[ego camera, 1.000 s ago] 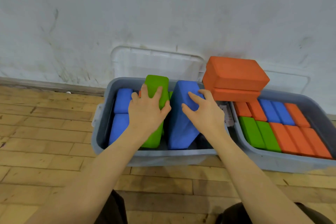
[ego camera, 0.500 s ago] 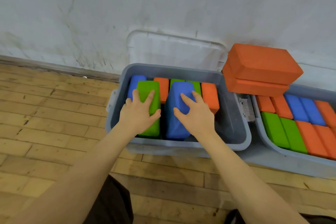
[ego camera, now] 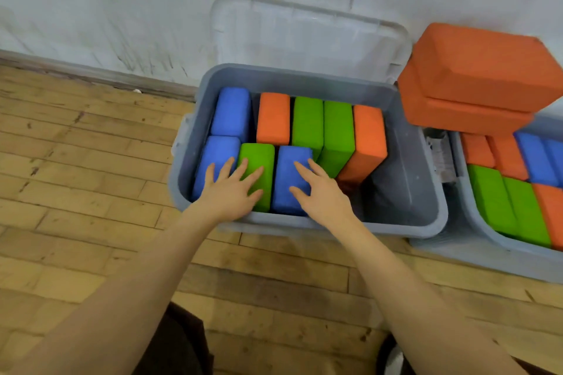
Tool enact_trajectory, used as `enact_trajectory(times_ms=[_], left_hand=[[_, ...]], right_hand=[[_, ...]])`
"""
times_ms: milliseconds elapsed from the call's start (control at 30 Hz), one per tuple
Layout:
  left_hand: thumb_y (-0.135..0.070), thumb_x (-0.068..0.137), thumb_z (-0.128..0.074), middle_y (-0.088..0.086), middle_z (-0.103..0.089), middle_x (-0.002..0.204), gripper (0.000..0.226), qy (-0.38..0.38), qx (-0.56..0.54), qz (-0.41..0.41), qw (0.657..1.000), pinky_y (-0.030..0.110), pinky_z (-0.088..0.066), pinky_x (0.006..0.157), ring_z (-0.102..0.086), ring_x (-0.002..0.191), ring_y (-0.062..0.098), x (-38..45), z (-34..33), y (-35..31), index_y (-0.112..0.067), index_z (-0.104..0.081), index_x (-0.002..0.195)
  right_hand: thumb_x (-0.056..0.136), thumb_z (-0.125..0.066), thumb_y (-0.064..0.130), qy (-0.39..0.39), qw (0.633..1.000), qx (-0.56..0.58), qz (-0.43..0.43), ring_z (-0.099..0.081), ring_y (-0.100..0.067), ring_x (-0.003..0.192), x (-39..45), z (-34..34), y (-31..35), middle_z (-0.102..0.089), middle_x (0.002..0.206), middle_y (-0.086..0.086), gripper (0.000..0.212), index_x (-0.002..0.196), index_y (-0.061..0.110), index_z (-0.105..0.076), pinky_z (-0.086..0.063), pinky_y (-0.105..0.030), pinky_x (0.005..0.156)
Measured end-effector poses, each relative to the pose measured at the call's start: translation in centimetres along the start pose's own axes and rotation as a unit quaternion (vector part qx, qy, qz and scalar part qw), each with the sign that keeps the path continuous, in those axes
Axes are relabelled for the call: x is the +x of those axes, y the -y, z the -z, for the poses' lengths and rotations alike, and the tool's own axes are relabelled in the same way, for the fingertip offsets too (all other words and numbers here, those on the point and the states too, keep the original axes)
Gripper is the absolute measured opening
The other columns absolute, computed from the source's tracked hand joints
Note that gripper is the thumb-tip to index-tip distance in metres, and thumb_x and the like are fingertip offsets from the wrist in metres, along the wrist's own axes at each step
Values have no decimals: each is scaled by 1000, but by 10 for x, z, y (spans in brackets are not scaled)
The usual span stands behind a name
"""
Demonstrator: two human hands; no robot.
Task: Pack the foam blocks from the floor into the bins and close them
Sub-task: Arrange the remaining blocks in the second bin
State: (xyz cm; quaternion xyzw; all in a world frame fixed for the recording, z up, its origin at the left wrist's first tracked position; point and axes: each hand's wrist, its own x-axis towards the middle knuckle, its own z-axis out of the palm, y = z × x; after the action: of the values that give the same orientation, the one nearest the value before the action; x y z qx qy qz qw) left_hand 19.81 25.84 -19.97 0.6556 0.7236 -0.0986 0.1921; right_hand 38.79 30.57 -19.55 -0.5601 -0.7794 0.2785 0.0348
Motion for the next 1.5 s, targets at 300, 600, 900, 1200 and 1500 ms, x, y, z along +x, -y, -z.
enact_trajectory(times_ms=[300,600,900,1200,1500], left_hand=[[-45,97,-38,-2,-9,158,55,-97,-15,-21,995,52,-8,112,-6,144,26,31,11,-2,-33,-19,148],[-61,94,-18,-5,12,158,65,-82,-1,11,997,54,9,111,20,142,26,55,-4,8,-36,6,149],[-47,100,-17,-2,16,157,63,-79,2,-11,997,46,15,113,23,141,29,52,-6,15,-20,10,150],[-40,100,-28,5,-7,158,54,-142,-33,0,989,43,-2,115,-2,145,26,44,17,-9,-18,-18,149],[-41,88,-27,16,-43,142,59,-306,-85,-84,945,48,-30,101,-38,130,37,56,98,-96,-10,-50,134]], right_hand=[[94,-46,48,-77,983,-155,54,-39,-32,123,34,-1,-4,-36,144,-5,54,143,26,-37,-37,-41,95],[96,-28,55,-21,989,-137,51,14,-30,144,72,-20,-21,17,157,-3,68,151,27,0,10,-42,114],[98,-32,48,-21,982,-151,109,9,-24,145,76,-20,-11,7,159,1,65,152,22,-7,-5,-39,116],[98,-35,45,-28,977,-194,84,-13,-20,144,68,21,-26,-9,159,3,54,149,30,-22,-12,-41,112],[88,-42,36,-305,935,-118,136,-50,-32,123,48,148,-52,-52,137,-10,48,129,15,-56,-37,-43,96]])
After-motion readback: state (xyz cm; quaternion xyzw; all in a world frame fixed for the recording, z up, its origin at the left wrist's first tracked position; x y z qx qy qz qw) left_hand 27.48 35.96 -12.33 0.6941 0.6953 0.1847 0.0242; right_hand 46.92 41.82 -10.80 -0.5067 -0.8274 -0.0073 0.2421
